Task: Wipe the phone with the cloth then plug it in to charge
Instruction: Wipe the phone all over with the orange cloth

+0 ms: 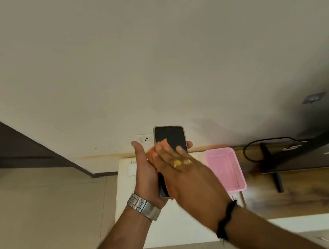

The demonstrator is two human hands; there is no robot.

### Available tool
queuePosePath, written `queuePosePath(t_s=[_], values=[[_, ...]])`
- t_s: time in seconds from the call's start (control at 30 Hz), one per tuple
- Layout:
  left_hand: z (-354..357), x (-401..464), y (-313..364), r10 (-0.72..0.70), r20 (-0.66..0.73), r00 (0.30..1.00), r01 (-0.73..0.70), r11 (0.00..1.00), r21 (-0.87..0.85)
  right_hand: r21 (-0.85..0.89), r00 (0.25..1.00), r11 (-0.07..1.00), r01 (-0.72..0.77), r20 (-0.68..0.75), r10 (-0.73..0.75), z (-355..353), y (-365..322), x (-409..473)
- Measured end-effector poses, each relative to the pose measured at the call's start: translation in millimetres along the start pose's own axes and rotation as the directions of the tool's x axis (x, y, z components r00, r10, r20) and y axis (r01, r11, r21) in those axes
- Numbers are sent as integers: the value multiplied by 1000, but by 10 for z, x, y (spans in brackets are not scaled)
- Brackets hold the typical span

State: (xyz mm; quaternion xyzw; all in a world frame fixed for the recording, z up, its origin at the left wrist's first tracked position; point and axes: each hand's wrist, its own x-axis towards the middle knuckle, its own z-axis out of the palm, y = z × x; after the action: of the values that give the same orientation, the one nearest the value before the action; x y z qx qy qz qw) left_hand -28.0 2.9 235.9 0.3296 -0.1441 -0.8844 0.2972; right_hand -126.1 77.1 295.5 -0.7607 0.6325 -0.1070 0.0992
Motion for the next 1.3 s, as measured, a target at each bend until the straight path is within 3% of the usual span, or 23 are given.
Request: queuePosePath(t_s=[0.13,0.27,0.37,0.5,0.63,0.83,0.97,1.13,1.3], values=[[-62,72,74,61,-54,997,-60,998,19,-37,996,995,-94,-6,94,-149,259,123],[-76,84,99,66,-79,995,-63,997,36,30,992,995,-96,88,93,7,-107,-272],[-54,67,51,37,-27,999,-38,999,-1,-28,998,998,-62,15,62,-7,-75,-106],[-86,134,159,93,-15,996,-92,996,9,-27,990,990,-139,31,140,-27,118,-160],[-51,134,73,73,1,997,-73,997,-20,27,999,999,-42,27,41,156,-142,-332],[-27,183,141,86,24,996,-86,996,-9,5,990,990,-138,-15,138,76,71,-283],[22,193,61,56,40,998,-55,998,-28,-3,1000,1000,-28,-14,28,194,-85,-351],[27,253,182,101,47,994,-99,994,-46,-41,986,988,-150,-80,147,83,149,-310],[69,276,77,89,10,996,-89,996,-29,-23,995,999,-32,-98,30,170,72,-293]])
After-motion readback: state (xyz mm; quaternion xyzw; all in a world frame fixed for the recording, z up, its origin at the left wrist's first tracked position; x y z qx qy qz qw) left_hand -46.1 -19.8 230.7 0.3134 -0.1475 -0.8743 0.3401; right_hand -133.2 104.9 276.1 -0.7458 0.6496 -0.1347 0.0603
